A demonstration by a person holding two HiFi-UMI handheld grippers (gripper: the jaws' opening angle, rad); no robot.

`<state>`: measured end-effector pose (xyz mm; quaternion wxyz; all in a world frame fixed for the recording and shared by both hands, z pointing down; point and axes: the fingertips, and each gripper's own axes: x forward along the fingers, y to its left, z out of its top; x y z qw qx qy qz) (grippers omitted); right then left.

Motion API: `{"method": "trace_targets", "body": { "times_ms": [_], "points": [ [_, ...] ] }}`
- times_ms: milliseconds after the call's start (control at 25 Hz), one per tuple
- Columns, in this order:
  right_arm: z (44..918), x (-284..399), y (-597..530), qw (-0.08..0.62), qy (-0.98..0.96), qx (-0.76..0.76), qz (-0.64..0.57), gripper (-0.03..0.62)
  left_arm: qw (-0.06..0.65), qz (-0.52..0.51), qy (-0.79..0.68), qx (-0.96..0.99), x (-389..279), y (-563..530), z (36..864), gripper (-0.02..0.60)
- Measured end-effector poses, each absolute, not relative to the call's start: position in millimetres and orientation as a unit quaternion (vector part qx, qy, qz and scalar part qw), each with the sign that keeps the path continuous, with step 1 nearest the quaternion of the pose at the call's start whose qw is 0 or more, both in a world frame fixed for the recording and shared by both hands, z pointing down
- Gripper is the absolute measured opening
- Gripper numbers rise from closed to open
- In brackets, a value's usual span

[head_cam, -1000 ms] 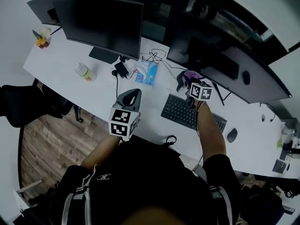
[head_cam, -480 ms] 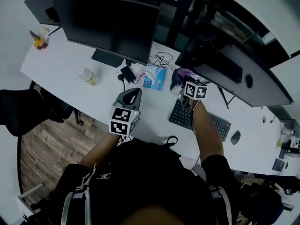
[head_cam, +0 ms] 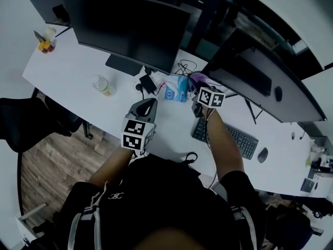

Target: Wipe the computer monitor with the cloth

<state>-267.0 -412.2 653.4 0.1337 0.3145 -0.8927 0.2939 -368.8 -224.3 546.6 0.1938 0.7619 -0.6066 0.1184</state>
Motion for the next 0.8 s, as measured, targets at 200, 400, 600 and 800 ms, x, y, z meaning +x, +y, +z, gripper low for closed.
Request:
{"method": "trace_targets", "body": {
  "times_ms": [200,400,600,800],
  "points": [
    [653.2,-276.7,-422.4,0.110,-0.879,0.341,0.313,0.082,0.203,0.115,-0.614,0.754,-375.0,-216.6,552.7,0.013],
    [632.0,-276.8,-427.5,0.011,-0.849,0.383,0.363,0.081,0.206,0.114,-0.612,0.755,-371.5,-206.7,552.7,0.013],
    [618.0,-270.6,-425.1,-0.015,-0.837,0.403,0.369,0.081,0.198,0.116,-0.612,0.757,-369.9,-197.3,548.3,0.013],
    [606.0,-267.0,-424.5,-0.034,-0.832,0.410,0.372,0.081,0.195,0.109,-0.617,0.755,-371.0,-193.4,542.9,0.013]
  ]
}}
